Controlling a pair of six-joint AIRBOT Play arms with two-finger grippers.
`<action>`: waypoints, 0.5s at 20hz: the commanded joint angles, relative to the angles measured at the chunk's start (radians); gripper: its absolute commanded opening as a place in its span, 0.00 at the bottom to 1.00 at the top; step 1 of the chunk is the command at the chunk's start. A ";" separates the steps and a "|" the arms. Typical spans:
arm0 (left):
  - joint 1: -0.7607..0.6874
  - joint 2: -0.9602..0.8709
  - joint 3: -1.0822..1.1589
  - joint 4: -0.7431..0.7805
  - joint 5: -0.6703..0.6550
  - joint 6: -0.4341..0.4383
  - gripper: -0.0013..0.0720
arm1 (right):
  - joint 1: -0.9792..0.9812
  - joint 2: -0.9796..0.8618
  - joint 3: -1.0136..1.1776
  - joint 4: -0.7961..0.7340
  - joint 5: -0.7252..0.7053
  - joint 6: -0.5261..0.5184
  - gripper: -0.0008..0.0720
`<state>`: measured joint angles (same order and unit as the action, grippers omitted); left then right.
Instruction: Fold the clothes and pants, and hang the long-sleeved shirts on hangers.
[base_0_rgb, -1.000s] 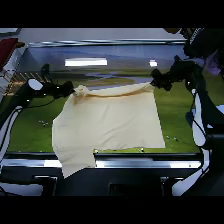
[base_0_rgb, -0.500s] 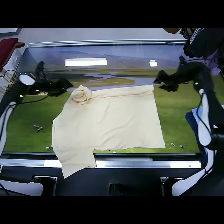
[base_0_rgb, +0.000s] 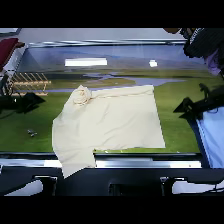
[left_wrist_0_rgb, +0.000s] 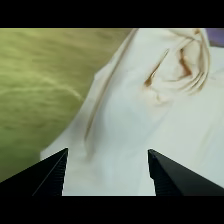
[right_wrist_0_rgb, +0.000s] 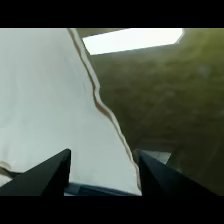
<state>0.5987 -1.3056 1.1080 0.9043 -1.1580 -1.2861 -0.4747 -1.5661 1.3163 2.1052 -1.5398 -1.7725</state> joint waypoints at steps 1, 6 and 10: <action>0.074 0.130 -0.250 -0.011 0.003 0.042 0.80 | -0.033 0.096 -0.298 0.004 0.008 -0.112 0.67; 0.073 0.145 -0.387 -0.011 -0.002 0.042 0.79 | -0.033 0.126 -0.483 -0.027 0.045 -0.182 0.67; 0.073 0.145 -0.399 -0.011 -0.008 0.042 0.80 | -0.033 0.145 -0.546 -0.033 0.108 -0.222 0.66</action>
<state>0.6685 -1.1664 0.7361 0.8928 -1.1576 -1.2472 -0.5064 -1.4357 0.8288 2.0823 -1.4773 -1.9545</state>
